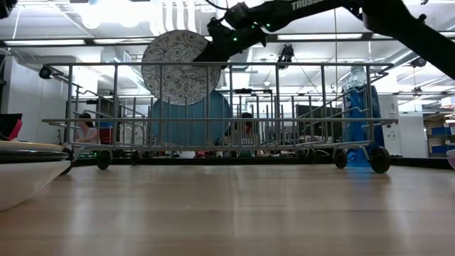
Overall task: Sort dishes
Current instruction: Put the white patterned plate in the dish rack
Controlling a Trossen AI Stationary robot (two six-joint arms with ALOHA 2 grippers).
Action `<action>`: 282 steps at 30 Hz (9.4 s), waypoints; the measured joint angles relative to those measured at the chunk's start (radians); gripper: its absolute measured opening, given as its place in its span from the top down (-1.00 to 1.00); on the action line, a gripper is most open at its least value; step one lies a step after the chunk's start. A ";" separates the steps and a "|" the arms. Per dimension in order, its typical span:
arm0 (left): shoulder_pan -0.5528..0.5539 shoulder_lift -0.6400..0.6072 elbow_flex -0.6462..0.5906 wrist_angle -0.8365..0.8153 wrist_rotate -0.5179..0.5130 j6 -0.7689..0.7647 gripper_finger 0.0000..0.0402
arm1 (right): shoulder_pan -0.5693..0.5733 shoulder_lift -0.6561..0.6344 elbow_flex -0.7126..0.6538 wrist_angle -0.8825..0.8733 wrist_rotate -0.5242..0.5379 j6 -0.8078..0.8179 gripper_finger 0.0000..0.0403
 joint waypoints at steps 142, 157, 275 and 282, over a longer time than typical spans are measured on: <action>0.000 -0.169 -0.144 -0.015 0.003 0.267 0.16 | 0.129 -0.278 -0.167 -0.738 1.025 1.093 0.88; 0.000 -0.169 -0.145 -0.015 0.003 0.267 0.16 | 0.129 -0.278 -0.169 -0.723 1.018 1.091 0.88; 0.000 -0.169 -0.147 -0.011 -0.005 0.267 0.16 | 0.130 -0.287 -0.454 -0.439 0.883 1.092 0.22; 0.000 -0.169 -0.159 -0.011 -0.005 0.267 0.16 | 0.129 -0.287 -0.453 -0.439 0.866 1.093 0.03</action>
